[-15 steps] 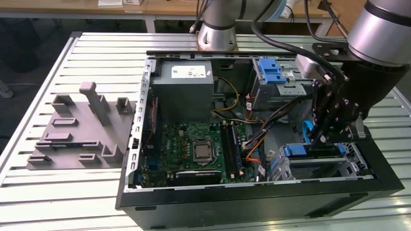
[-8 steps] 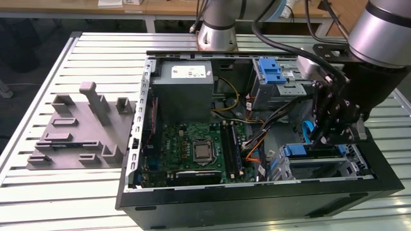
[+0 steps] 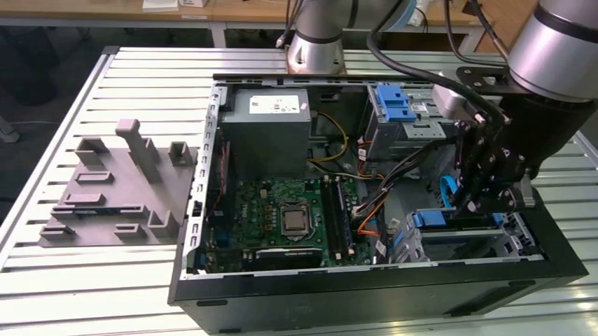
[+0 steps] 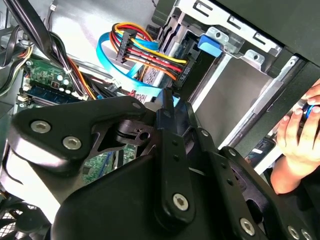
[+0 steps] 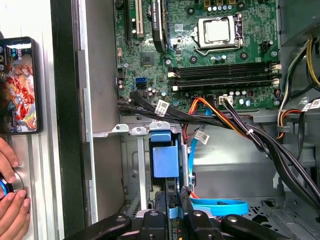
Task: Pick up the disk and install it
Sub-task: 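Insert the second disk wire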
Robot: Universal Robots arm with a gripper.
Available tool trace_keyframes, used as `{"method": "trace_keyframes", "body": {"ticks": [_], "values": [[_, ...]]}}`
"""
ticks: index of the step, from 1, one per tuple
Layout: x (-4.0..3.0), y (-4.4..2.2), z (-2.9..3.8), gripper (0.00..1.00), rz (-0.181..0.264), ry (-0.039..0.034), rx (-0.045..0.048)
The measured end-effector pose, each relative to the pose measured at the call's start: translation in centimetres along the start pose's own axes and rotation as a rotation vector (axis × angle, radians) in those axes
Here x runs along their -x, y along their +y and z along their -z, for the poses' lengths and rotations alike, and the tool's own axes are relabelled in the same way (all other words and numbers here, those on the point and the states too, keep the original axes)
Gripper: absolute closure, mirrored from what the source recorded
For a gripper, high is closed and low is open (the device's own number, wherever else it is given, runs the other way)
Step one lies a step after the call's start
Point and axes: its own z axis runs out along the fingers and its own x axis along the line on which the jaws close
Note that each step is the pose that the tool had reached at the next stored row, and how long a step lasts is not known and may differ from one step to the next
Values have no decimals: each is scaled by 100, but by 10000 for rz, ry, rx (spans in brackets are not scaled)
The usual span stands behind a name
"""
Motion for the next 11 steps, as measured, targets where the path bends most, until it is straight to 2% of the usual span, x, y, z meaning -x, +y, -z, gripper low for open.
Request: {"method": "trace_keyframes", "body": {"ticks": [4,11], "values": [[1,-1,-3,75,0,-40,3],[-1,-15,-9,75,1,-66,5]]}}
